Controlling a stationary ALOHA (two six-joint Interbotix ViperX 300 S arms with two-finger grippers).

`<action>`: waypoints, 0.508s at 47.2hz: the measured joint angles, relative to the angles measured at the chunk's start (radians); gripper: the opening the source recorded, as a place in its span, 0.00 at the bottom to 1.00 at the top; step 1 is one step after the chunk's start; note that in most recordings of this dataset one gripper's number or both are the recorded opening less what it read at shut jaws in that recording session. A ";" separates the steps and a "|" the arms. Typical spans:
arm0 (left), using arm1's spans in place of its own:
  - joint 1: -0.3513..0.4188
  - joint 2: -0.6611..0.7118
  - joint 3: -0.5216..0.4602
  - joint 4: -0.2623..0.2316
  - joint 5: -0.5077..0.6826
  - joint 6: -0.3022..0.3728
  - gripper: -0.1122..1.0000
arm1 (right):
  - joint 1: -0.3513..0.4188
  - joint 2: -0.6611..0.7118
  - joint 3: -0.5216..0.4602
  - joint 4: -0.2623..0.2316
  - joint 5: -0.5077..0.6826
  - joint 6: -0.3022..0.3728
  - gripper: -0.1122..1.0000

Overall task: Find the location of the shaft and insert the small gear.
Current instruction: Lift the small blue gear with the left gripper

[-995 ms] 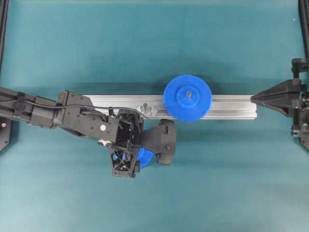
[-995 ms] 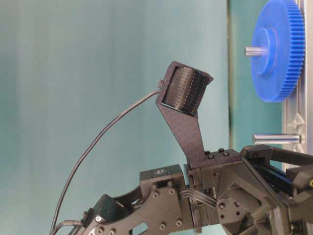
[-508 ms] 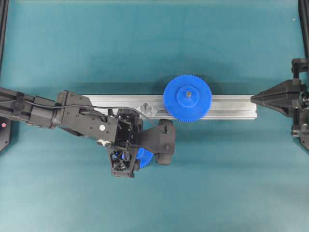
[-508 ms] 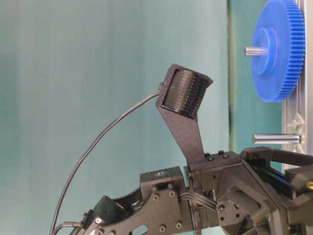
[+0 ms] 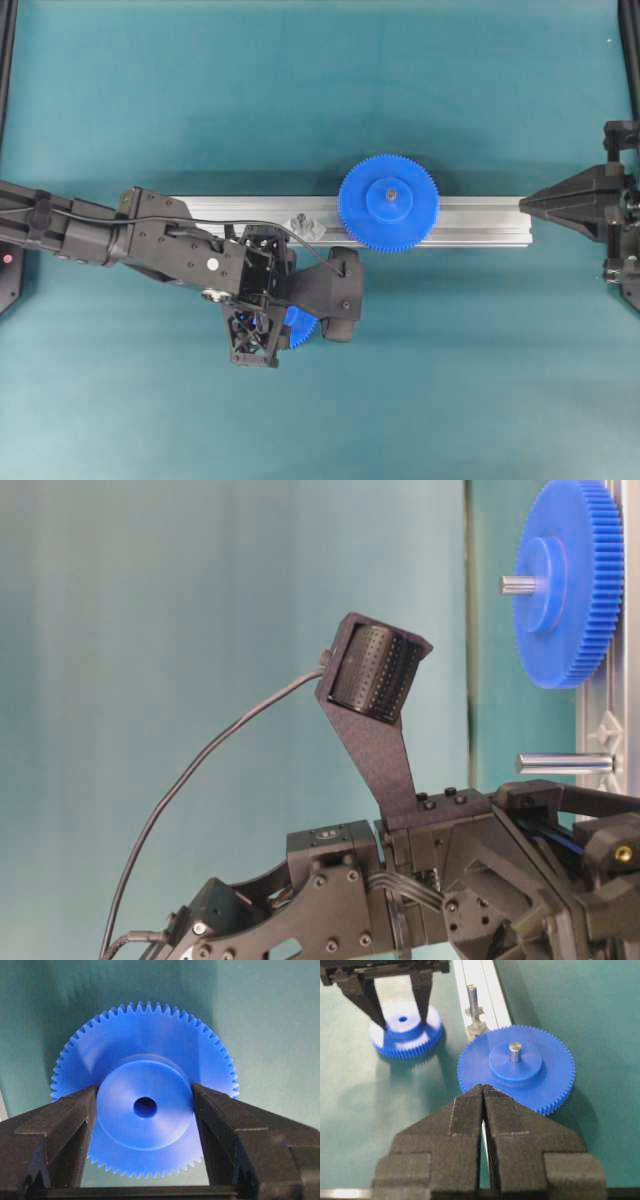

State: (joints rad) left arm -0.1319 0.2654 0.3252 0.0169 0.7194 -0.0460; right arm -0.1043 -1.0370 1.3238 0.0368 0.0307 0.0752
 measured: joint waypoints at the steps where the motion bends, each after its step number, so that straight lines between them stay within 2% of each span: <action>1: 0.000 0.000 -0.002 0.000 0.002 0.000 0.67 | 0.000 0.002 0.000 0.000 -0.002 0.002 0.11; 24: 0.002 -0.012 -0.015 0.002 0.037 0.031 0.67 | 0.000 0.000 0.000 0.000 0.000 0.002 0.11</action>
State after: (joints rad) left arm -0.1304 0.2531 0.3099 0.0184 0.7563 -0.0153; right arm -0.1043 -1.0370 1.3238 0.0368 0.0307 0.0767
